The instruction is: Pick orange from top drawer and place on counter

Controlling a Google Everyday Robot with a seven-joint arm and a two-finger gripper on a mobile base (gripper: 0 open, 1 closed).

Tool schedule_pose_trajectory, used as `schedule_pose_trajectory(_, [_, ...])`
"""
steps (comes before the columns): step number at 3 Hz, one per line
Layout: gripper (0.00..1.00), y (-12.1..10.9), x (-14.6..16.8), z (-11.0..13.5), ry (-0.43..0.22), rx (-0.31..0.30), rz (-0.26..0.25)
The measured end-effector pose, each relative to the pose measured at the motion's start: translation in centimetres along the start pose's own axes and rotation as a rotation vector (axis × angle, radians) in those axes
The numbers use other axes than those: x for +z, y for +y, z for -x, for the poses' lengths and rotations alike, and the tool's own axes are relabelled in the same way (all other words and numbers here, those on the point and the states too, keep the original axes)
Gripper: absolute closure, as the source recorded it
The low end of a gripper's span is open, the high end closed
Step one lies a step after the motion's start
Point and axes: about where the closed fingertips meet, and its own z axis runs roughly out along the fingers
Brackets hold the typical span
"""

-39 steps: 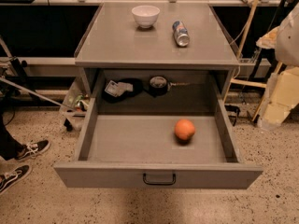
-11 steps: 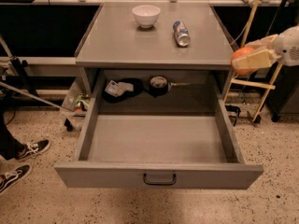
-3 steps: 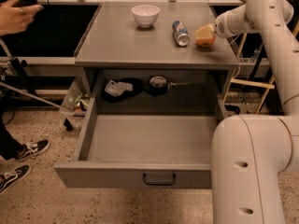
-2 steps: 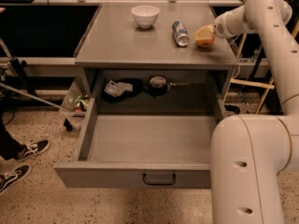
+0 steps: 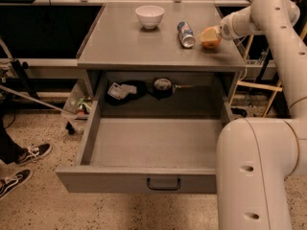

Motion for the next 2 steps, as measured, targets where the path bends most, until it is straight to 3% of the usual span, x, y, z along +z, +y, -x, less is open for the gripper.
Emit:
schedule_pose_trajectory(1, [0.12,0.0,0.0,0.0,0.0,0.0,0.0])
schedule_pose_trajectory(2, [0.0,0.0,0.0,0.0,0.0,0.0,0.0])
